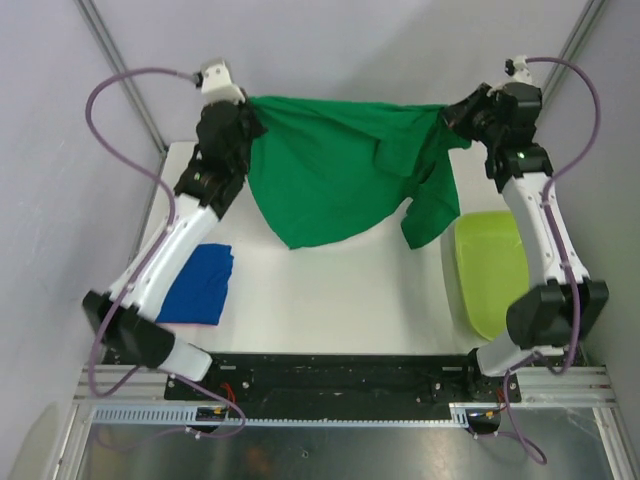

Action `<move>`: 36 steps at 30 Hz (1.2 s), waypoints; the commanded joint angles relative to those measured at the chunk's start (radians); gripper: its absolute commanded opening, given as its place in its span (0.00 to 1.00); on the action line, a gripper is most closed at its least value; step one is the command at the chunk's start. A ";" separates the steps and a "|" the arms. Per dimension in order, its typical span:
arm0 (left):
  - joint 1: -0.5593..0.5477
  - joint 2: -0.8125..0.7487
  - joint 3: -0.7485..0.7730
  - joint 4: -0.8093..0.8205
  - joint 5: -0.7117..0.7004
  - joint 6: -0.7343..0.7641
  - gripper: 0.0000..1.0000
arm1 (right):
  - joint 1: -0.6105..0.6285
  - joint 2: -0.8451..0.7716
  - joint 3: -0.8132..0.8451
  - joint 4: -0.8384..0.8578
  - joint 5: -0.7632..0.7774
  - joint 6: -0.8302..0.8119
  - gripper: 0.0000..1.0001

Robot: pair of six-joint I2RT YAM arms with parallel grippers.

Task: Fold and stack the t-shirts
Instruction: Flatten out the tshirt

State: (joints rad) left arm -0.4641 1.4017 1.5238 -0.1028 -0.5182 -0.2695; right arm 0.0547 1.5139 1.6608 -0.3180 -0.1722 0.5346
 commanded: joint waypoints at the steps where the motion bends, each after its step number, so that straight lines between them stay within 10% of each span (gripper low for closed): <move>1: 0.095 0.183 0.270 0.013 0.102 -0.036 0.00 | -0.007 0.159 0.130 0.228 -0.037 0.039 0.00; 11: 0.198 0.402 0.767 -0.057 0.182 -0.035 0.00 | 0.004 0.431 0.736 0.122 -0.114 0.054 0.00; 19: 0.207 0.041 0.098 -0.058 0.131 -0.113 0.00 | -0.001 0.275 0.293 -0.005 -0.242 0.057 0.02; 25: 0.200 -0.068 -0.498 -0.057 0.186 -0.302 0.00 | 0.022 0.293 -0.096 -0.129 -0.197 0.003 0.55; 36: 0.197 0.069 -0.619 -0.113 0.208 -0.391 0.00 | 0.239 0.193 -0.276 -0.242 0.197 0.019 0.74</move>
State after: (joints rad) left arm -0.2699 1.5055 0.8402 -0.2489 -0.2913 -0.6147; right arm 0.2211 1.8263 1.3933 -0.5335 -0.1577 0.5461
